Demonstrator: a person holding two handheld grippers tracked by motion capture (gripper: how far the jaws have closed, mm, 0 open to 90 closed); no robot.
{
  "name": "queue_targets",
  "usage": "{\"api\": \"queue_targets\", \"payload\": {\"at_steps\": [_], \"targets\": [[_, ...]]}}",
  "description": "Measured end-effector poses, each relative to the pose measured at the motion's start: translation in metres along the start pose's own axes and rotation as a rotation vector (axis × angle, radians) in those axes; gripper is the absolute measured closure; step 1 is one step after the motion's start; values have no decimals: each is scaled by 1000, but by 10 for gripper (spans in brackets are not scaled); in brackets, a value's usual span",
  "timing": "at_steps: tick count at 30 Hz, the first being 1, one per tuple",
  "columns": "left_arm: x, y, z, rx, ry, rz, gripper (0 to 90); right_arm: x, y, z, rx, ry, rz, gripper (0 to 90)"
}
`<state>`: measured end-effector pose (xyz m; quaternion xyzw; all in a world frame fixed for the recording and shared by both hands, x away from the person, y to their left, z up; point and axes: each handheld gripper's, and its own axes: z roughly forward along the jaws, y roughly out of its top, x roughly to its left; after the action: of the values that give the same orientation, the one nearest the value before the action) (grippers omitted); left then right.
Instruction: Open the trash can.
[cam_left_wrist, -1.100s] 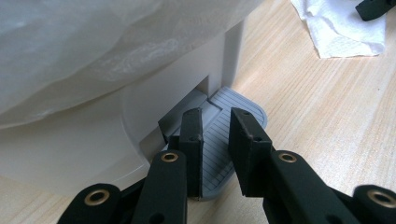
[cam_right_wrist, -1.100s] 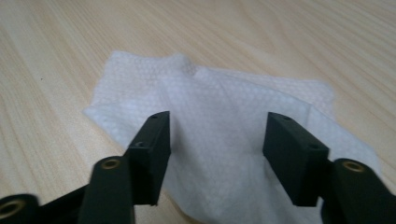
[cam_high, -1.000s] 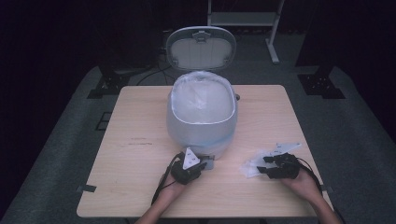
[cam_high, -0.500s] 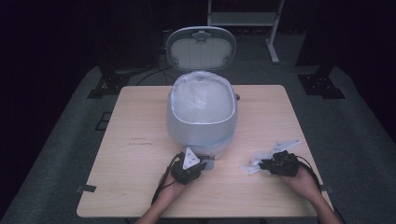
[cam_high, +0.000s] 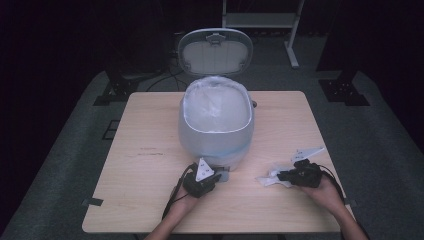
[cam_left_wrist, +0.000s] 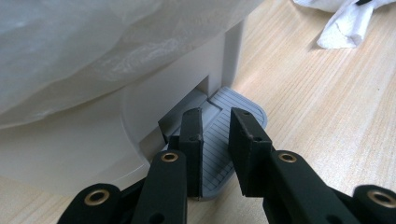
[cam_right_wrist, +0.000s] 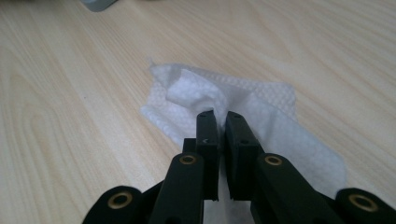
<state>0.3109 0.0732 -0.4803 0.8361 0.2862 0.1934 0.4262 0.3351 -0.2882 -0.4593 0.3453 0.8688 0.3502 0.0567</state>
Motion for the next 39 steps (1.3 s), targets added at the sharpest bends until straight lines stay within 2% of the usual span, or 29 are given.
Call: {"api": "queue_targets", "payload": {"at_steps": [14,38,39], "targets": [[0,0,0,1,0,4,751,2,15,-31,-66,12,0,846],[1,0,-1,6,-1,7,751,8,36,-68,-140,68,5,847],[0,0,0,-2,-2,-2,751,8,37,-68,-145,72,4,846]]}}
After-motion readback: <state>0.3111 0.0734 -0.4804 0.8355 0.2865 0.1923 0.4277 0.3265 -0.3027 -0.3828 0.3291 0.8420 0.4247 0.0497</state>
